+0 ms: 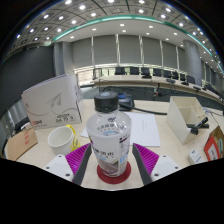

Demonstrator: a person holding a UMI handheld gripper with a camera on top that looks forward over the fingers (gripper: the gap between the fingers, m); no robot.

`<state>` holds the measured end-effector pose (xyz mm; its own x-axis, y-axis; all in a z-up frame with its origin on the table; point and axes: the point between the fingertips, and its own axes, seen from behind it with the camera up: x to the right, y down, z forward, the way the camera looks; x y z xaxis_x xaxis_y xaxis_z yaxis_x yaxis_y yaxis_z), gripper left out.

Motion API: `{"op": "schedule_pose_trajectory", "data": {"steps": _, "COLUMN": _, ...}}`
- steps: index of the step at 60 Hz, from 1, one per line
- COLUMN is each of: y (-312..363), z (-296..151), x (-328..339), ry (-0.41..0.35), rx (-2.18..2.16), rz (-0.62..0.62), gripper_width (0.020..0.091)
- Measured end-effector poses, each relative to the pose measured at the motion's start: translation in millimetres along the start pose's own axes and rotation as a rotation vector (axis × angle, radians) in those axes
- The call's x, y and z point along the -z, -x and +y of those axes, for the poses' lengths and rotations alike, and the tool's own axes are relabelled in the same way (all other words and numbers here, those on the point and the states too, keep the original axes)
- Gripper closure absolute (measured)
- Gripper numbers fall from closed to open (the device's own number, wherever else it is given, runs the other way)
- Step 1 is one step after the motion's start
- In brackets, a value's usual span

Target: Pour water

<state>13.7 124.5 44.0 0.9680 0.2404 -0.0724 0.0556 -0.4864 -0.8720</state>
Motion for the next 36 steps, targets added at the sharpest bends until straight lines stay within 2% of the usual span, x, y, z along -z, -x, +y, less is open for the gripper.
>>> {"op": "schedule_pose_trajectory", "data": {"steps": 3, "y": -4, "z": -3, "x": 9, "ry": 0.010, "rx": -0.006, "rz": 0.032, "gripper_width": 0.0236}}
{"op": "schedule_pose_trajectory", "data": {"steps": 9, "y": -8, "z": -17, "x": 43, "ry": 0.023, "rx": -0.009, "rz": 0.116, "gripper_width": 0.0244}}
{"op": "schedule_pose_trajectory", "data": {"steps": 15, "y": 3, "z": -27, "x": 90, "ry": 0.074, "rx": -0.007, "rz": 0.192, "gripper_width": 0.0245}}
{"op": "schedule_pose_trajectory", "data": {"steps": 20, "y": 22, "z": -30, "x": 140, "ry": 0.116, "rx": -0.015, "rz": 0.243, "gripper_width": 0.0247}}
{"op": "schedule_pose_trajectory", "data": {"steps": 26, "y": 62, "z": -35, "x": 197, "ry": 0.117, "rx": -0.029, "rz": 0.258, "gripper_width": 0.0244}}
{"op": "schedule_pose_trajectory", "data": {"steps": 36, "y": 118, "z": -20, "x": 275, "ry": 0.174, "rx": -0.042, "rz": 0.292, "gripper_width": 0.0242}}
